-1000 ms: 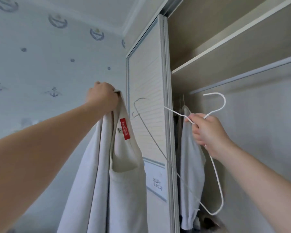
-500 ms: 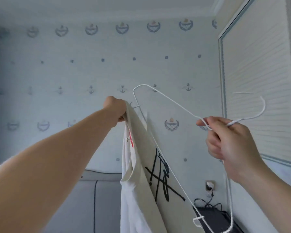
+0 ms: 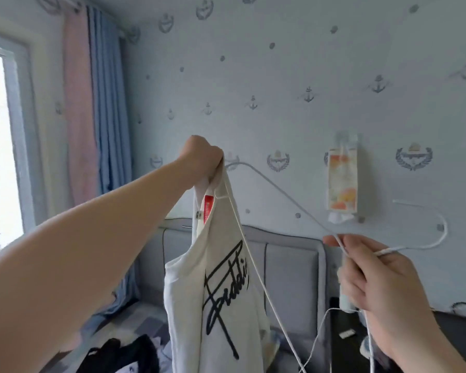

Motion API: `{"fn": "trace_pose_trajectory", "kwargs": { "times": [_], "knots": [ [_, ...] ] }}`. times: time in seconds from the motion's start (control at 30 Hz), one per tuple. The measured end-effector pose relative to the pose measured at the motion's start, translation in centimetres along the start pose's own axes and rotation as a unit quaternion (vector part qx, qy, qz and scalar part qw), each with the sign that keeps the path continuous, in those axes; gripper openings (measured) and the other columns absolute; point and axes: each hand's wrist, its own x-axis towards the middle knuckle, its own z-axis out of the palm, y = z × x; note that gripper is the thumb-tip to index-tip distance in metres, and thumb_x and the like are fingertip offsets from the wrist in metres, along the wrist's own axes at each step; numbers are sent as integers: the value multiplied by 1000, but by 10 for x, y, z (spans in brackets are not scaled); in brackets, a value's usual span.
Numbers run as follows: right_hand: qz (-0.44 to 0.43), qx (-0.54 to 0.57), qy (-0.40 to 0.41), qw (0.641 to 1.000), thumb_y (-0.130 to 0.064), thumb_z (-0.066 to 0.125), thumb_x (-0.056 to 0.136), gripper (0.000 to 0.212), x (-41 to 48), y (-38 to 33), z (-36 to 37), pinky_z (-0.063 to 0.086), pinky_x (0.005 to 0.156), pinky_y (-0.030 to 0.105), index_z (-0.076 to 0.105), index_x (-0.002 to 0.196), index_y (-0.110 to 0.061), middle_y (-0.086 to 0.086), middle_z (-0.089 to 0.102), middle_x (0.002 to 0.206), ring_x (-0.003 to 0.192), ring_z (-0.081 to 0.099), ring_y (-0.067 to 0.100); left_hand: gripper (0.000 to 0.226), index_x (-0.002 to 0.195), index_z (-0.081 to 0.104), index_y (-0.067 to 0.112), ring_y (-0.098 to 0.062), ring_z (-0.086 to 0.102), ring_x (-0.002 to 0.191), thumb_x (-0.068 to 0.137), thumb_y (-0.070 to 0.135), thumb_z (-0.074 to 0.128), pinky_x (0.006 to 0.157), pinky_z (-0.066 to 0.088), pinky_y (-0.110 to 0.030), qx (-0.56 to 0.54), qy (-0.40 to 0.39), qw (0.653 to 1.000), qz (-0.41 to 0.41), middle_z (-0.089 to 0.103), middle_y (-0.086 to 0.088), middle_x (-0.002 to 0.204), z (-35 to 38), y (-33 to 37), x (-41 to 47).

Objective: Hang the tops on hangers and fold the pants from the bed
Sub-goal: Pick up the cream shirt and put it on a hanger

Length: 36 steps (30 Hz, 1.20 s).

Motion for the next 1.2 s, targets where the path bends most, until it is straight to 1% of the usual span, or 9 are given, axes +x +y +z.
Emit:
{"fn": "trace_pose_trajectory", "kwargs": {
  "times": [0.07, 0.13, 0.27, 0.5, 0.67, 0.8, 0.93, 1.1, 1.2],
  "knots": [
    [26, 20, -11, 999, -31, 58, 83, 31, -9, 27, 20, 16, 41, 13, 75, 85, -5, -3, 23, 42, 34, 16, 7, 10, 81, 53, 15, -15, 58, 68, 91, 13, 52, 48, 42, -22, -54, 1, 998, -32, 54, -1, 75, -17, -33, -9],
    [50, 37, -27, 998, -28, 56, 85, 31, -19, 51, 40, 16, 41, 12, 75, 87, -4, -2, 22, 42, 33, 17, 6, 12, 82, 56, 7, -17, 47, 57, 91, 12, 50, 45, 38, -25, 56, 12, 998, -18, 53, -7, 73, -28, -74, -12],
    [107, 55, -53, 991, -25, 56, 84, 31, -40, 93, 69, 20, 42, 9, 74, 85, -1, -2, 23, 42, 32, 17, 5, 11, 90, 60, 2, -18, 50, 63, 90, 10, 51, 49, 36, -27, 91, -12, 994, -65, 57, -7, 77, -41, -142, -32],
    [176, 24, -100, 979, -31, 58, 86, 33, -79, 143, 86, 18, 42, 15, 75, 95, -5, -1, 22, 49, 39, 17, 9, 13, 79, 56, 20, -14, 56, 71, 86, 9, 54, 54, 43, -27, 103, 9, 991, -87, 59, 5, 82, -40, -244, -96],
    [232, -15, -152, 961, -36, 63, 81, 34, -111, 171, 86, 19, 43, 14, 77, 97, -10, -3, 25, 48, 40, 18, 11, 8, 81, 60, 19, -17, 60, 77, 87, 14, 60, 61, 48, -29, 67, -21, 978, -194, 61, 3, 85, -22, -305, -148],
    [265, -66, -203, 940, -47, 67, 77, 40, -139, 187, 77, 21, 41, 16, 78, 102, -18, -4, 27, 50, 43, 21, 11, 7, 76, 58, 17, -16, 54, 65, 82, 15, 63, 53, 39, -26, 48, -53, 962, -263, 58, 1, 75, -9, -330, -188],
    [260, -114, -213, 935, -77, 69, 71, 63, -164, 193, 65, 23, 42, 18, 77, 106, -26, -2, 29, 50, 44, 26, 14, 11, 75, 56, 15, -15, 50, 60, 80, 15, 66, 52, 37, -25, 29, -97, 949, -299, 56, 2, 69, 12, -339, -229],
    [287, -181, -222, 914, -88, 62, 67, 68, -182, 194, 42, 24, 45, 24, 76, 108, -35, 1, 30, 52, 49, 27, 20, 8, 78, 56, 18, -7, 49, 51, 83, 15, 62, 47, 35, -20, 19, -122, 959, -257, 61, 3, 64, 38, -330, -278],
    [291, -214, -235, 902, -80, 61, 75, 54, -192, 193, 32, 28, 46, 18, 76, 106, -38, -4, 32, 50, 47, 32, 13, 14, 74, 56, 21, 0, 46, 45, 82, 12, 64, 42, 32, -13, 8, -149, 964, -220, 53, 13, 53, 50, -313, -298]
  ]
}}
